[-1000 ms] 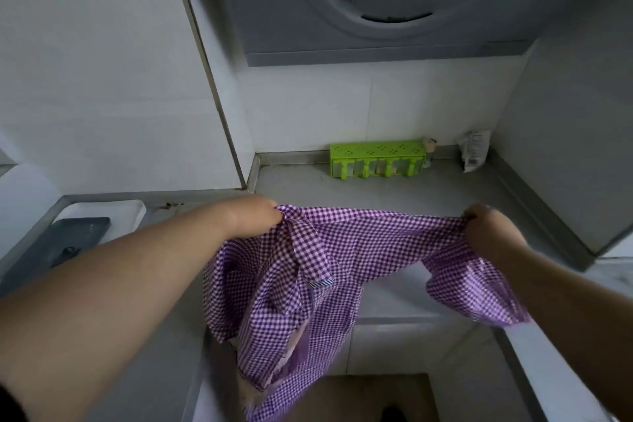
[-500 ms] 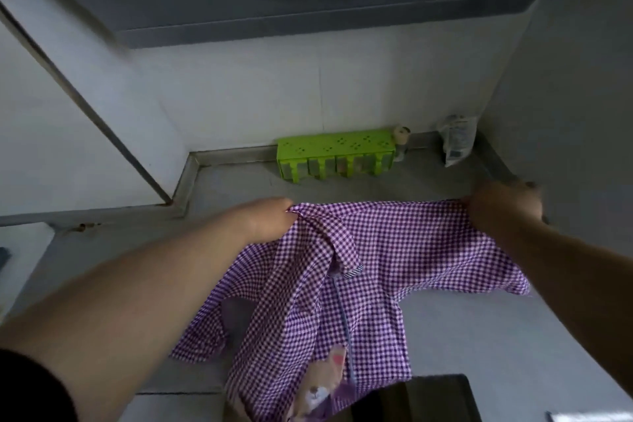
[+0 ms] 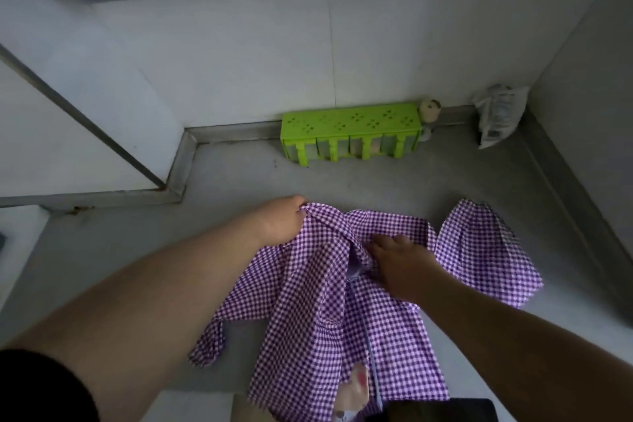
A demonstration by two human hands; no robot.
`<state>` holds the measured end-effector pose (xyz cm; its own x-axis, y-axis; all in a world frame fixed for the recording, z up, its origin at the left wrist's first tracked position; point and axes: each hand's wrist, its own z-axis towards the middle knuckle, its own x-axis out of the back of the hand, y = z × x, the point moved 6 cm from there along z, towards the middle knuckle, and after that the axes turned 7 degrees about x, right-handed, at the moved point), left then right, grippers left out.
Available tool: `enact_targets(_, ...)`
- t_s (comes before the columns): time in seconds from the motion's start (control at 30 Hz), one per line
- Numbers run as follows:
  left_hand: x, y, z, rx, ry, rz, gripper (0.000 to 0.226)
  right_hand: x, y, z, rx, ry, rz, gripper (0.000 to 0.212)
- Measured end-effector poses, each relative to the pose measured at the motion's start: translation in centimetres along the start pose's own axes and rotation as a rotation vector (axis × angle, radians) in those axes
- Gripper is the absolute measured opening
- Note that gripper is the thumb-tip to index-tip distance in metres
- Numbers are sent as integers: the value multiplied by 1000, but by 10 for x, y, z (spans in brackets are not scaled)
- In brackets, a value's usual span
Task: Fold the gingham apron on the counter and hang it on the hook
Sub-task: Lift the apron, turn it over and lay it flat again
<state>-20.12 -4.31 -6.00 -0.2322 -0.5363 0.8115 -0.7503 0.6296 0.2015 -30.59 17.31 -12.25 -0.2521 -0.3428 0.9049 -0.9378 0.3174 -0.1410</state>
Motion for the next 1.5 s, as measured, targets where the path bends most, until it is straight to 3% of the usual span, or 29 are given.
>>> enact_targets(0.2,14,-83,11,193,112,-128,44,1,18,10,-284,7,-32,109)
enact_targets(0.4,22,-142,26,461,132,-228,49,13,48,10,-568,-74,-10,124)
enact_targets(0.43,19,-151,30,491,123,-232,49,17,42,15,-561,-47,-30,115)
enact_targets(0.5,14,-159,35,520,116,-255,48,26,16,29,-367,75,-104,88)
enact_targets(0.6,9,-163,35,470,169,-281,44,19,-25,46,-143,27,27,82)
enact_targets(0.7,8,-162,19,357,243,-264,43,5,-31,54,-237,-75,57,107)
enact_targets(0.83,2,-173,-6,294,218,-152,62,5,-25,66,-350,-136,47,149)
enact_targets(1.03,-21,-217,-28,339,89,-44,73,18,-10,85,-481,-203,-7,151)
enact_targets(1.1,-30,-235,-34,409,-23,-76,84,27,-20,94,-436,-132,-49,143)
enact_targets(1.2,-44,-248,-33,450,-134,-106,98,30,-52,106,-225,15,-9,107)
enact_targets(1.3,-52,-252,-28,433,-107,-75,94,11,-82,115,-112,-100,32,76)
enact_targets(1.37,-53,-248,-29,395,-65,-52,91,3,-85,118,-173,-156,84,86)
enact_targets(1.5,-53,-256,-36,460,31,-29,91,9,-91,121,-215,-198,35,133)
